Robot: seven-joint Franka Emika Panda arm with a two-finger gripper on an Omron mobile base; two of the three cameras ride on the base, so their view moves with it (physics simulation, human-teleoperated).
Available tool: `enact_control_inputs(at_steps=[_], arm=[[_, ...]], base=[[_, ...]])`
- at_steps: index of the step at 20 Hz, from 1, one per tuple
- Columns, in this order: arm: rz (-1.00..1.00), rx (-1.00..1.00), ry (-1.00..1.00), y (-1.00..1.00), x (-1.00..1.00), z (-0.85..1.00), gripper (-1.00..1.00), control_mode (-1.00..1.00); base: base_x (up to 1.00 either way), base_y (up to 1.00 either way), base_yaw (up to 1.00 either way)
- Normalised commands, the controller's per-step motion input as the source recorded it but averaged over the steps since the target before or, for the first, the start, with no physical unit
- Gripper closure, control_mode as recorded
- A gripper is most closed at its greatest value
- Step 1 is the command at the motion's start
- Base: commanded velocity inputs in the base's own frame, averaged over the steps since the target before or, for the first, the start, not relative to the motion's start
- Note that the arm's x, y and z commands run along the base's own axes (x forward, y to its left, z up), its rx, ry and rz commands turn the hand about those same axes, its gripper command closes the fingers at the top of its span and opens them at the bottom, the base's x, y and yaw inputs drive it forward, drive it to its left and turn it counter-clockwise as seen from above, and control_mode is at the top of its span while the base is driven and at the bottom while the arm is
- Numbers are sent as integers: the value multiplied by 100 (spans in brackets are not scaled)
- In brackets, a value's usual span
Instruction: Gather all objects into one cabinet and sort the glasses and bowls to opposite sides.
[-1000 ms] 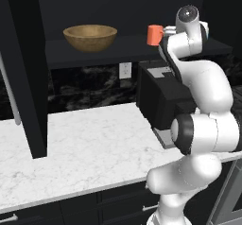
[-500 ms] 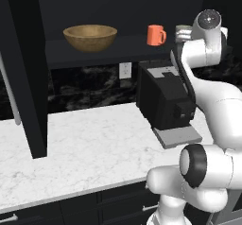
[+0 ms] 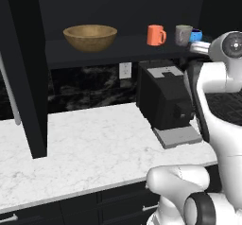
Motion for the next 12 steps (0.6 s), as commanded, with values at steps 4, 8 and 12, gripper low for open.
enact_control_inputs(at_steps=[4,8,12], arm=[[0,0,-10,0,-100,8,-100,-100],[0,0,-12,13,-100,9,-100,-100],[0,0,-17,21,-100,13,-100,-100]], base=[[0,0,0],[0,0,0],[0,0,0]])
